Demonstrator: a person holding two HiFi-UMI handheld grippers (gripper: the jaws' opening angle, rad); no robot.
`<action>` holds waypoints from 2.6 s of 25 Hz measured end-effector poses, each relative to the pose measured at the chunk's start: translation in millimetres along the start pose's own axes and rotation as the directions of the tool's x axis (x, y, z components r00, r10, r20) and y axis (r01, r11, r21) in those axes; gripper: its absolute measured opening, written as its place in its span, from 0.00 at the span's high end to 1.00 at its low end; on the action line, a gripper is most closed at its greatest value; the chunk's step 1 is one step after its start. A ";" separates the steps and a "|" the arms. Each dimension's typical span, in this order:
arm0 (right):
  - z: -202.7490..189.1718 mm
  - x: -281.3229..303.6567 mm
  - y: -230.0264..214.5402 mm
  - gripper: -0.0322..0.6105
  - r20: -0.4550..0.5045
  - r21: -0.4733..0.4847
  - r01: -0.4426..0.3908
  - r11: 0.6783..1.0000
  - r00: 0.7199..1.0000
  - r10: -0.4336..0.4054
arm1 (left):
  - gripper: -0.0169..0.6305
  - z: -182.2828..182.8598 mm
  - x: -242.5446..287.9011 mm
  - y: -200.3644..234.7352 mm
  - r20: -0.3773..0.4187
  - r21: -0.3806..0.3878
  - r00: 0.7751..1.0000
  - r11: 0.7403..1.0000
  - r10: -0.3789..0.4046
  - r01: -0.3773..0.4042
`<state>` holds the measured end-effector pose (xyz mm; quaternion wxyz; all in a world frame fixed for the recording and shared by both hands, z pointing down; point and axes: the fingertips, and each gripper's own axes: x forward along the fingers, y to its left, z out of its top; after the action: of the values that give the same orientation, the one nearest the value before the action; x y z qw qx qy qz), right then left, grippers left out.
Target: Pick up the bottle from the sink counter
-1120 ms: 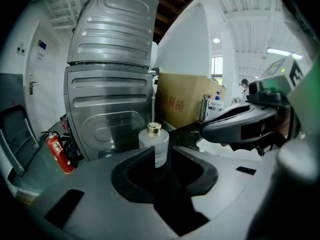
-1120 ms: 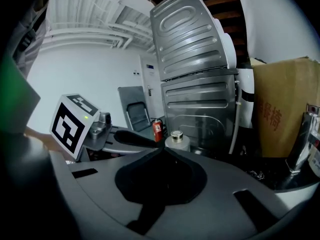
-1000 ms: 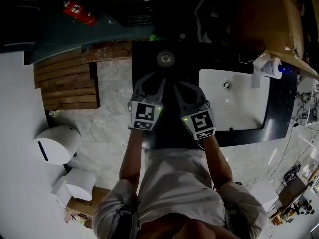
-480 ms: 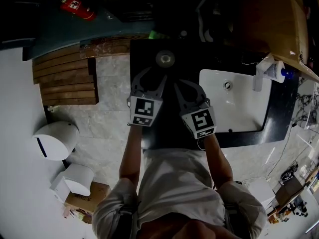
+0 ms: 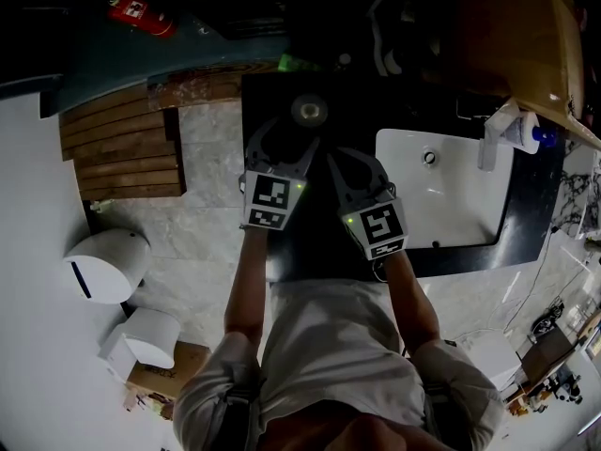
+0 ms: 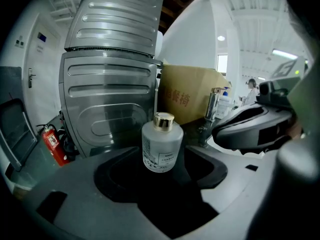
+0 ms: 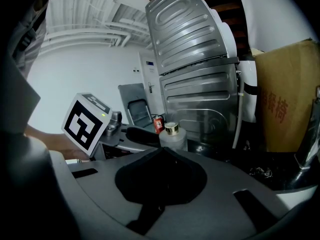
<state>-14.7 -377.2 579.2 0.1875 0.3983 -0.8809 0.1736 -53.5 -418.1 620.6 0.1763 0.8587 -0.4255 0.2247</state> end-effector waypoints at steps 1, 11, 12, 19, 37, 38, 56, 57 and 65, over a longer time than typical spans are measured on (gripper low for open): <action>-0.4 0.0 -0.7 0.96 0.000 0.001 0.002 1.000 1.000 -0.002 | 0.56 0.2 2.0 -0.1 -0.001 0.000 1.000 1.000 -0.003 0.003; -2.7 2.2 -6.2 0.96 -0.004 0.010 0.017 1.000 1.000 -0.016 | 0.50 1.7 21.9 -0.8 -0.014 0.004 0.999 1.000 -0.029 0.029; -2.9 2.4 -6.4 0.96 -0.005 0.011 0.017 1.000 1.000 -0.017 | 0.50 2.3 23.6 -0.8 -0.013 0.002 0.999 1.000 -0.030 0.030; -4.0 2.1 -8.7 0.96 -0.007 0.016 0.021 1.000 1.000 -0.021 | 0.50 6.0 34.6 -0.4 -0.013 0.011 0.999 0.999 -0.035 0.035; -8.5 1.1 -12.2 0.96 -0.010 0.021 0.030 0.999 1.000 -0.029 | 0.48 6.7 45.9 0.4 -0.001 0.038 1.000 0.999 -0.024 0.024; -8.7 1.0 -11.9 0.96 -0.010 0.020 0.030 0.999 1.000 -0.030 | 0.48 6.8 46.0 0.2 0.000 0.039 1.000 0.999 -0.024 0.024; -6.7 -12.3 -20.2 0.96 -0.007 0.001 0.081 0.997 0.997 -0.081 | 0.48 6.7 45.3 1.4 0.010 0.053 1.000 0.999 -0.009 0.008; -5.7 -13.0 -20.2 0.96 -0.005 0.001 0.082 0.997 0.997 -0.082 | 0.48 6.6 45.0 1.9 0.013 0.054 1.000 0.999 -0.005 0.005; -2.6 -19.0 -20.9 0.96 0.004 -0.007 0.096 0.995 0.995 -0.096 | 0.48 10.6 39.5 -2.2 0.018 0.049 1.000 0.999 -0.007 0.007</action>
<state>13.5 -376.9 575.8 0.1953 0.4400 -0.8617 0.1603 -28.0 -447.8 632.7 0.1524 0.8662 -0.4185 0.2266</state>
